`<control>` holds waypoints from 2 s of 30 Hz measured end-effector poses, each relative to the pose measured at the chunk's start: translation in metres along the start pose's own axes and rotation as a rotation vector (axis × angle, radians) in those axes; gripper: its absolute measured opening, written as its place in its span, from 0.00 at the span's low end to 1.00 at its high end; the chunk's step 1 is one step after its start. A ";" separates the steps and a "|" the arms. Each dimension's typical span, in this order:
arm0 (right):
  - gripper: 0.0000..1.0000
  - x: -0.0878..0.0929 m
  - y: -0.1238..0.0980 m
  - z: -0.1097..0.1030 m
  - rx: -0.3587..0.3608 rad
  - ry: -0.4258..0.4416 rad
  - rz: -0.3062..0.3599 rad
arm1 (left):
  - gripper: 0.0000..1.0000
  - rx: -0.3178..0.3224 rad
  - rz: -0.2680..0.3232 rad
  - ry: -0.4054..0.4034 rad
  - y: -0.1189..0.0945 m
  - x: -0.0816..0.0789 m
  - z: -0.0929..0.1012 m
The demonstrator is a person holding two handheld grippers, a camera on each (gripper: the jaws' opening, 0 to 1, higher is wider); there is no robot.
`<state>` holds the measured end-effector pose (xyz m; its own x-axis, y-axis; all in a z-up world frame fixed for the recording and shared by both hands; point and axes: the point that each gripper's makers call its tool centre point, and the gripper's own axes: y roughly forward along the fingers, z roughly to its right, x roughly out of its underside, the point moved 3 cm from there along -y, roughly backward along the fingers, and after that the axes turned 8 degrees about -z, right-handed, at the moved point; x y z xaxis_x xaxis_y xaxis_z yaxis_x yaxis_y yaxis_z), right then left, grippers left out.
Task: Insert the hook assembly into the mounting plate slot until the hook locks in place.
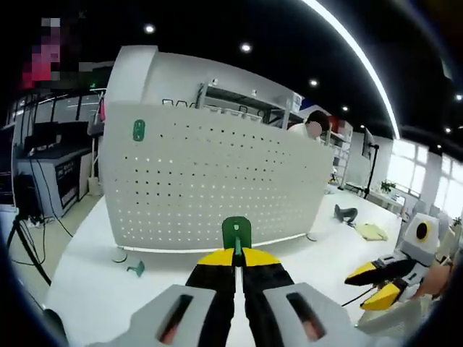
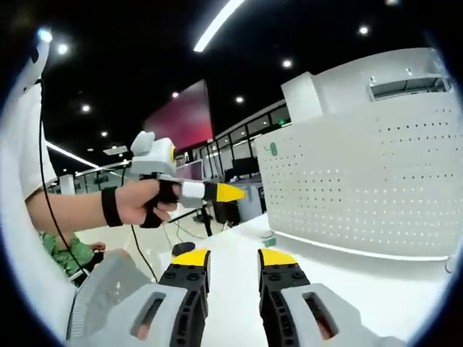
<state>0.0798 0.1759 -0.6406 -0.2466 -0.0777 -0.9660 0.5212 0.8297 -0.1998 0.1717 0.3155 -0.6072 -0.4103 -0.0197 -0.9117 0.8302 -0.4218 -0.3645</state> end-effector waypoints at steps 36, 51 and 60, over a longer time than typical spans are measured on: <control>0.31 0.006 -0.012 0.012 0.008 -0.019 0.011 | 0.02 -0.236 0.127 0.048 0.039 -0.076 -0.060; 0.31 0.012 -0.013 0.012 0.027 -0.013 -0.007 | 0.02 -0.272 0.163 0.052 0.051 -0.097 -0.081; 0.31 0.011 -0.017 0.016 0.041 -0.006 0.000 | 0.02 -0.269 0.172 0.052 0.061 -0.109 -0.084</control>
<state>0.0808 0.1521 -0.6505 -0.2421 -0.0813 -0.9668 0.5545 0.8061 -0.2066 0.2987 0.3676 -0.5461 -0.2413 -0.0209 -0.9702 0.9584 -0.1619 -0.2349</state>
